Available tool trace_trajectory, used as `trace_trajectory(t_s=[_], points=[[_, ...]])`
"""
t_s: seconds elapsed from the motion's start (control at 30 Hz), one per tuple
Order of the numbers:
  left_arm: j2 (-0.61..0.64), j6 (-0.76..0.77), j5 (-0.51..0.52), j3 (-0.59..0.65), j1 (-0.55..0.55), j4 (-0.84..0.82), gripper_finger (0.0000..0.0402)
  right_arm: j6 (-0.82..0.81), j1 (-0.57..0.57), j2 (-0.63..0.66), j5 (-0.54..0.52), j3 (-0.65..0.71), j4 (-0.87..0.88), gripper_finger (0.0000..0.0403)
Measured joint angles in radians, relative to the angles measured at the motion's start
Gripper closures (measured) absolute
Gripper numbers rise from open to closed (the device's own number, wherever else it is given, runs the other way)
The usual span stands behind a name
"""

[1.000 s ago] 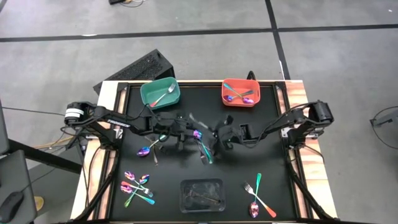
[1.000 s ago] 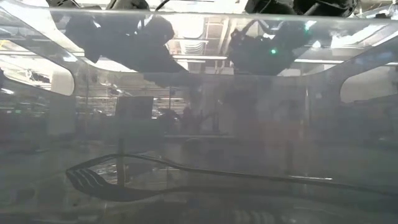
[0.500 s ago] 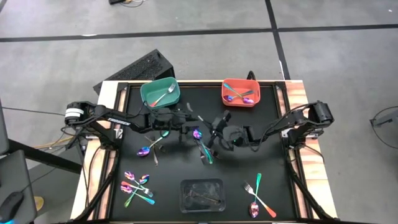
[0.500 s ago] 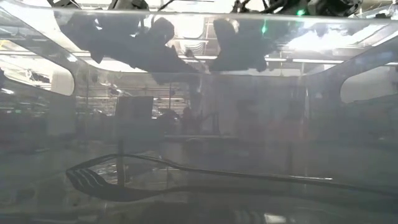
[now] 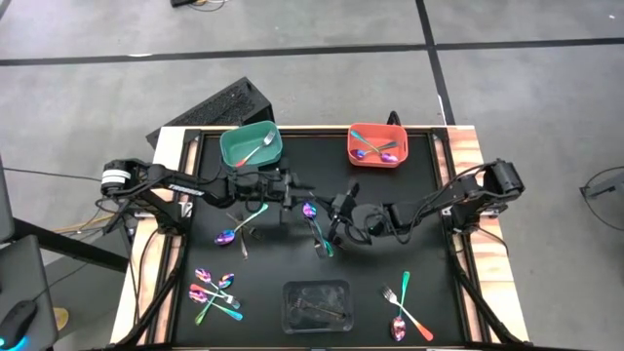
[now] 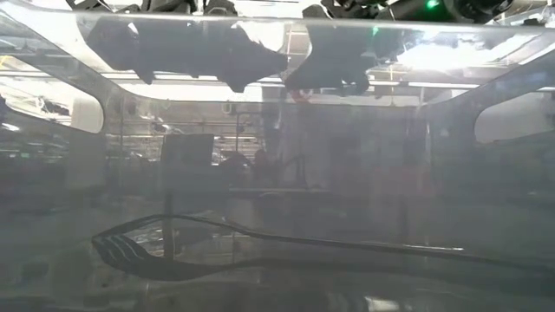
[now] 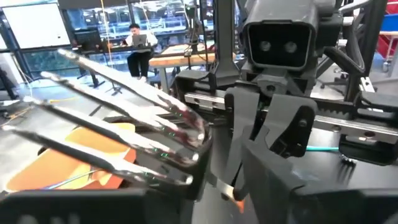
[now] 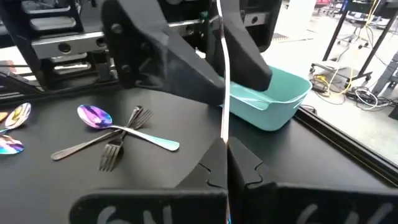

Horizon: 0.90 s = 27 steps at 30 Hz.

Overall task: Sort silverware by color (type)
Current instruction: Put the orange fork into the green bin

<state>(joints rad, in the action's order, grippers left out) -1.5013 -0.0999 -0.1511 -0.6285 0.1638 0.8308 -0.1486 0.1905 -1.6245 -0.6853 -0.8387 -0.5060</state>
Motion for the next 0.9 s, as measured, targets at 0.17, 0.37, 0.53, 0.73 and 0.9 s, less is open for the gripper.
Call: trace_trajectory(t_s=[0.17, 0.37, 0.53, 0.73, 0.9], points=[[0.0, -0.031, -0.002, 0.0, 0.0, -0.019, 0.0387, -0.005, 0.0, 0.0, -0.001, 0.0, 0.001, 0.0397], [0.074, -0.234, 0.217, -0.002, -0.001, -0.241, 0.0399, -0.142, -0.02, -0.001, 0.003, 0.001, 0.016, 0.0354], [0.22, -0.389, 0.7, -0.097, 0.043, -0.661, 0.0401, -0.226, -0.02, -0.001, 0.006, 0.0, 0.075, 0.0313], [0.245, -0.376, 0.652, -0.202, 0.238, -0.997, 0.0401, -0.229, -0.034, -0.001, 0.006, 0.0, 0.071, 0.0288], [0.167, -0.35, 0.617, -0.264, 0.399, -1.169, 0.0401, -0.232, -0.032, -0.001, 0.006, 0.0, 0.031, 0.0285]])
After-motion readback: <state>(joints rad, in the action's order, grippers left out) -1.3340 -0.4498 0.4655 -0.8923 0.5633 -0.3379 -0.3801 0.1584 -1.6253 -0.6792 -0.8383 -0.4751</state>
